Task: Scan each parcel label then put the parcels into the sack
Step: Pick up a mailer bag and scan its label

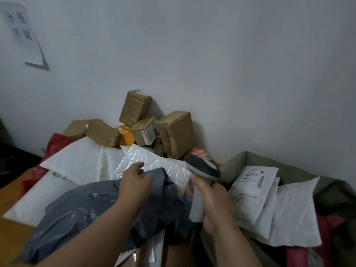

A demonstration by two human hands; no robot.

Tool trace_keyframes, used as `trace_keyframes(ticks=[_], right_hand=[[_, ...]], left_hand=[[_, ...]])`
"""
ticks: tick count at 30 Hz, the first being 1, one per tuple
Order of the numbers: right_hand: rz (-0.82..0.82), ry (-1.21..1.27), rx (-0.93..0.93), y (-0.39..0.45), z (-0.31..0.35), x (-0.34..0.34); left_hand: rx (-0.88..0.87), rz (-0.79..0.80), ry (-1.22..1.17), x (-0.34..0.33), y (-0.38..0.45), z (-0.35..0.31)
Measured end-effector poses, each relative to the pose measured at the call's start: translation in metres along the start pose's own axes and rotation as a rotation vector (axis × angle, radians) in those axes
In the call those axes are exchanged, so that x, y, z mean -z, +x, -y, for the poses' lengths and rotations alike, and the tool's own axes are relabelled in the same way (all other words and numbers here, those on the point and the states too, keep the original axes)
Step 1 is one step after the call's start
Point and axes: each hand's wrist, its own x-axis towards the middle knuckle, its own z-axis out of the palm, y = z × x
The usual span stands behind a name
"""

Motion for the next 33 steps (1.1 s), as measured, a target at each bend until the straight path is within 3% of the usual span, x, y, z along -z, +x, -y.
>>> trace_keyframes(ticks=[4,15,25,33], right_hand=[[0.104,-0.041,-0.073,-0.006,-0.015,-0.053],[0.039,-0.120,-0.125,-0.001,-0.052,-0.161],[-0.023,-0.186,-0.120,0.028,-0.062,-0.175],[-0.009,-0.163,-0.120,0.064,-0.055,-0.177]], left_hand=[[0.013,0.002,0.065,0.051,0.026,0.017],[0.093,0.157,0.287,0.137,0.095,0.075],[0.121,0.328,0.256,0.107,0.143,0.075],[0.282,0.249,0.048,0.069,0.184,0.065]])
